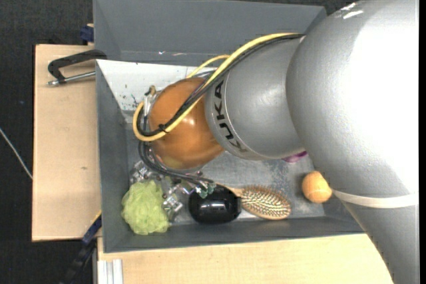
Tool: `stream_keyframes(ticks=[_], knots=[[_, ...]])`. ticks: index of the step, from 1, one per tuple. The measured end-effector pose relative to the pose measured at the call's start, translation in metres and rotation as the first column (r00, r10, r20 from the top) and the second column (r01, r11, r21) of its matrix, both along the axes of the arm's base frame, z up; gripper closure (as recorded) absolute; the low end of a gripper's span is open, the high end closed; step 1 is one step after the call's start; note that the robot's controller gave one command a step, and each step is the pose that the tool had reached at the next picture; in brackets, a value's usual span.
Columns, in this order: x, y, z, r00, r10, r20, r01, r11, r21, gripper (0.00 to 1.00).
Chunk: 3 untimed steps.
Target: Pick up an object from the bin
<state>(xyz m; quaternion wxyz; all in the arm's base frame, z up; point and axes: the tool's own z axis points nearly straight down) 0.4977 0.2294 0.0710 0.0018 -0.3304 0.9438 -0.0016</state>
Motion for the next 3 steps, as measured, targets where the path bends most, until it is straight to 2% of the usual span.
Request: stream_keyframes(ticks=[1, 3], knots=[[-0.0022, -0.003, 0.0021, 0.989, 0.146, 0.003, -0.146, 0.989, -0.001, 1.0], [-0.0032, -0.0034, 0.0064, 0.989, 0.146, 0.0, -0.146, 0.989, 0.0, 1.0]])
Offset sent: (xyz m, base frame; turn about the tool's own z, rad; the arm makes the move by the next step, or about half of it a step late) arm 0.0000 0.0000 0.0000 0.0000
